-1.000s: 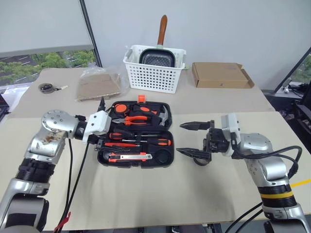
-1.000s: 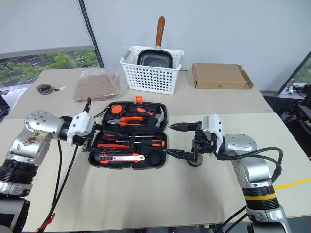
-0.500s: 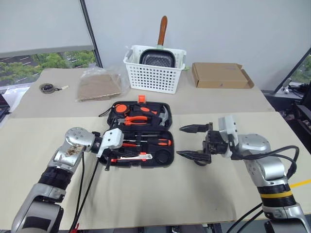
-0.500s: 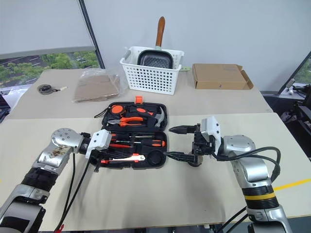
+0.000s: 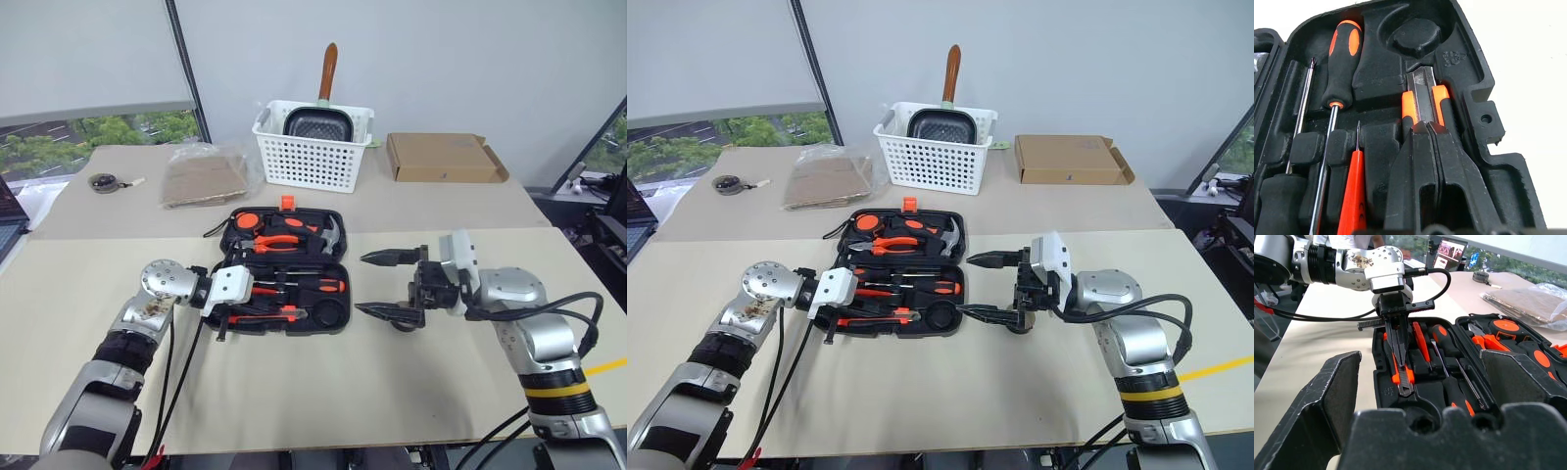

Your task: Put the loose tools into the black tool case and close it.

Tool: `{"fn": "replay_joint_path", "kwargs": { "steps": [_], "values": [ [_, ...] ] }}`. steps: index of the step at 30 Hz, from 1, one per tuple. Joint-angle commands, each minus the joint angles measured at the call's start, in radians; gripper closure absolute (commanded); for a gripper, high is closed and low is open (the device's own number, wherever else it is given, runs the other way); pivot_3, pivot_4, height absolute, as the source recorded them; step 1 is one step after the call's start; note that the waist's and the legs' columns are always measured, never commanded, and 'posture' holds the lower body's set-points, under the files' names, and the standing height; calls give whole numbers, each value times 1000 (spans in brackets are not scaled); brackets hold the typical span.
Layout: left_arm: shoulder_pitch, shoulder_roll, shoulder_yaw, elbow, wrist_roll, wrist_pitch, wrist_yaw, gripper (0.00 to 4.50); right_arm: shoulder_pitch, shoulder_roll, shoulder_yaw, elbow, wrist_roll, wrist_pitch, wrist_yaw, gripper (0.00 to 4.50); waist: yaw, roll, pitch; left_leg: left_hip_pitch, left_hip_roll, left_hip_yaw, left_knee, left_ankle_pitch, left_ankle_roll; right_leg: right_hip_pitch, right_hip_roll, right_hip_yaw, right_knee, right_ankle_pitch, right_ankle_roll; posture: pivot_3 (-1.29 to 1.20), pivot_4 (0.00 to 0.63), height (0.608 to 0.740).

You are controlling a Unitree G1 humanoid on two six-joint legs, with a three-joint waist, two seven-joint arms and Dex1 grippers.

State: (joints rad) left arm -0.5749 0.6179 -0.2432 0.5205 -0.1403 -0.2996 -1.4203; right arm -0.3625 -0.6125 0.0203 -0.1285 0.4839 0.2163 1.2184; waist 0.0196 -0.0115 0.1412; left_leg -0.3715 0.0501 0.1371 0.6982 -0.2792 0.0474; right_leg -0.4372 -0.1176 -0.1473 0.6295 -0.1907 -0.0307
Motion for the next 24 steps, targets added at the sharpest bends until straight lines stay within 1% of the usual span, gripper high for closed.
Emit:
{"fn": "replay_joint_path", "kwargs": {
  "steps": [1, 2, 4, 5, 6, 7, 8, 9, 10, 11, 13, 15, 17, 19, 22, 24],
  "values": [
    [8, -4, 45, -41, -38, 107, 39, 4448, 24, -63, -19, -34, -30, 3, -3, 0, 4, 0, 0, -1, 0, 0, 0, 0, 0, 0, 0, 0, 0, 0, 0, 0, 150, 700],
    [8, -5, 61, -68, -62, 135, 41, 4448, 29, -77, -20, -32, -41, 1, -7, 0, 5, -1, 0, -2, 0, 0, 0, 0, 0, -1, -1, 0, 0, 0, 0, 0, 150, 700],
    [14, 3, 111, -170, -149, 250, 42, 3941, 45, -125, -19, -23, -79, 4, -10, 0, 2, -1, 1, -5, 0, 0, 1, 1, 1, -4, -1, -1, 0, 0, 1, 0, 150, 700],
    [23, 12, 133, -226, -193, 304, 34, 3678, 54, -143, -21, -22, -90, 5, -12, 0, 0, -1, 1, -9, -1, 0, 1, 2, 4, -6, -1, -1, -1, 1, 2, 0, 150, 700],
    [31, 24, 149, -278, -231, 357, 22, 3265, 60, -156, -21, -23, -98, 9, -16, 0, -2, -2, 1, -12, -1, 0, 1, 5, 8, -8, -1, -1, -1, 1, 2, 0, 150, 700],
    [42, 41, 160, -328, -263, 408, 11, 2887, 66, -170, -20, -27, -106, 15, -20, 0, -5, -2, 1, -15, -1, 0, 1, 6, 10, -11, -1, -1, -1, 1, 2, 0, 150, 700],
    [56, 64, 174, -392, -305, 472, 2, 2412, 78, -193, -13, -38, -120, 32, -22, 0, -6, -2, 1, -17, -1, 1, 1, 6, 10, -13, 0, 0, -2, 1, 2, 0, 150, 700],
    [67, 82, 185, -443, -334, 519, 1, 2115, 88, -212, -6, -49, -131, 49, -22, 0, -8, -2, 1, -18, -1, 1, 0, 7, 8, -14, 1, 0, -2, 1, 1, 0, 150, 700],
    [79, 97, 195, -490, -358, 555, 2, 1594, 98, -231, 3, -64, -138, 74, -21, 0, -8, -2, 1, -19, -1, 2, 0, 10, 1, -15, 1, 1, -2, 1, 1, 0, 150, 700],
    [91, 112, 203, -530, -375, 584, 5, 1368, 106, -245, 12, -79, -143, 93, -22, 0, -9, -2, 1, -18, -1, 3, -1, 10, 1, -15, 2, 1, -2, 1, 1, 0, 150, 700],
    [119, 152, 208, -609, -384, 619, 5, 637, 124, -266, 35, -114, -149, 128, -21, 0, -10, -2, 1, -18, -1, 3, -3, 9, 0, -15, 2, 1, -5, 1, 1, 0, 150, 700],
    [147, 192, 208, -680, -384, 645, 5, 40, 132, -274, 60, -128, -175, 153, -38, 0, -10, -2, 1, -18, -1, 3, -3, 8, -1, -16, 3, 1, -5, 0, 2, 0, 150, 700],
    [167, 214, 211, -737, -389, 664, 17, 40, 140, -283, 82, -127, -206, 159, -49, 0, -8, -3, 2, -18, -1, 3, -3, 7, 0, -15, 3, 1, -6, -1, 2, 0, 150, 700],
    [181, 224, 219, -787, -403, 687, 38, 40, 143, -284, 97, -124, -230, 164, -61, 0, -4, -3, 2, -18, -1, 3, -3, 1, 7, -16, 3, 1, -6, -2, 1, 0, 150, 700],
    [202, 242, 229, -835, -415, 717, 55, 0, 142, -283, 121, -118, -260, 184, -78, 768, -1, -3, 2, -18, -1, 1, -2, 1, 7, -15, 3, 1, -6, -1, 2, 0, 150, 700],
    [211, 245, 235, -849, -413, 726, 72, 0, 139, -284, 139, -102, -291, 185, -92, 1530, -2, -3, 2, -18, -1, 1, -1, 2, 7, -15, 3, 1, -5, -1, 2, 0, 150, 700]
  ]
}}
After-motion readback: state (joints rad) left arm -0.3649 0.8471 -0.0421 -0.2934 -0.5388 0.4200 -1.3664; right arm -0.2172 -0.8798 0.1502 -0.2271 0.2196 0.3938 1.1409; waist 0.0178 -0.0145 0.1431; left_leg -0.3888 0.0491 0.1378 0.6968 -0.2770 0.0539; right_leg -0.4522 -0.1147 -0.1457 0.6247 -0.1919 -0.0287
